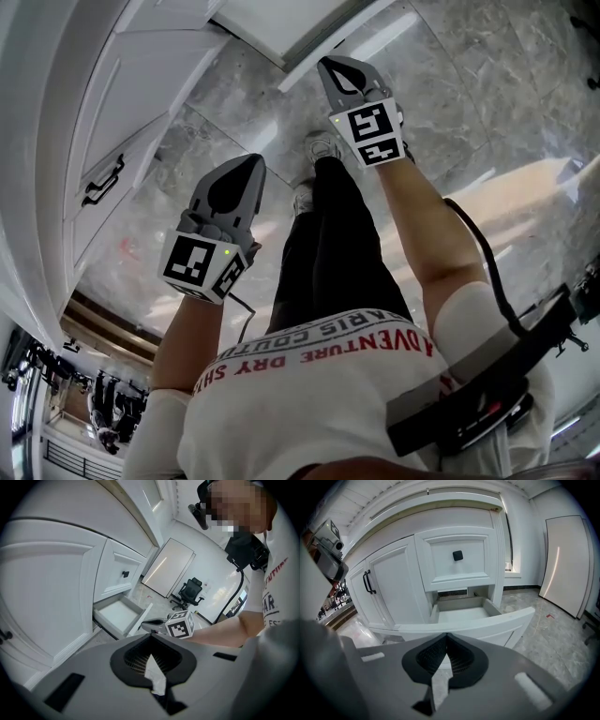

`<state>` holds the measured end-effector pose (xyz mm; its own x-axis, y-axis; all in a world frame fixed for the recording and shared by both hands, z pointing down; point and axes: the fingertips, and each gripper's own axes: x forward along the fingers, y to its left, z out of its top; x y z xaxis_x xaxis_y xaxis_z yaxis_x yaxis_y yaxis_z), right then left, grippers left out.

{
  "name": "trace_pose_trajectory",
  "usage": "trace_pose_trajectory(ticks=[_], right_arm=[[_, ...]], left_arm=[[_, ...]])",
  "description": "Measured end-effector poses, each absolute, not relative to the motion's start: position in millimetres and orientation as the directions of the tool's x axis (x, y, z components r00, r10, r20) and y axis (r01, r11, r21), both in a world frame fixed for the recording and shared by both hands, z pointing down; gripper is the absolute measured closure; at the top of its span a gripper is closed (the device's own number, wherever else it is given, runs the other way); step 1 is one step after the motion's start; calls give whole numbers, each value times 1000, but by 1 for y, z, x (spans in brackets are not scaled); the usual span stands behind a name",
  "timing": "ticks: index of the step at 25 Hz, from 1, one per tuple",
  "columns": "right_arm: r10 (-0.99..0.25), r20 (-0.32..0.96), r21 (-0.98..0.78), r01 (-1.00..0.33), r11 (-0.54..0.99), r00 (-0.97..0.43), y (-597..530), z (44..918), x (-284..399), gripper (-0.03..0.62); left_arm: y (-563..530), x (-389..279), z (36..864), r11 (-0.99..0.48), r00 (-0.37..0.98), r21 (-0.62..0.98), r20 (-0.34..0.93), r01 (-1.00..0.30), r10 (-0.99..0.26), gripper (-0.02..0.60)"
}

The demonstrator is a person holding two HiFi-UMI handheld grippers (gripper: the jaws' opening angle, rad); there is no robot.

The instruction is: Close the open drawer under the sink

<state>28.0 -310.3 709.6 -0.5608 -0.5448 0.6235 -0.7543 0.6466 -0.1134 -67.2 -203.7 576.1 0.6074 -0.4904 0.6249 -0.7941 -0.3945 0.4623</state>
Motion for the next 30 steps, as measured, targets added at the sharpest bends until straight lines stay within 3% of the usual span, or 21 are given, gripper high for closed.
trace_pose_trajectory(ticks=[30], right_arm=[[-509, 587, -118, -688, 716, -630, -406, 707, -60, 592]], left_arm=[[-227, -115, 574, -300, 522, 431, 633, -851, -572, 580]])
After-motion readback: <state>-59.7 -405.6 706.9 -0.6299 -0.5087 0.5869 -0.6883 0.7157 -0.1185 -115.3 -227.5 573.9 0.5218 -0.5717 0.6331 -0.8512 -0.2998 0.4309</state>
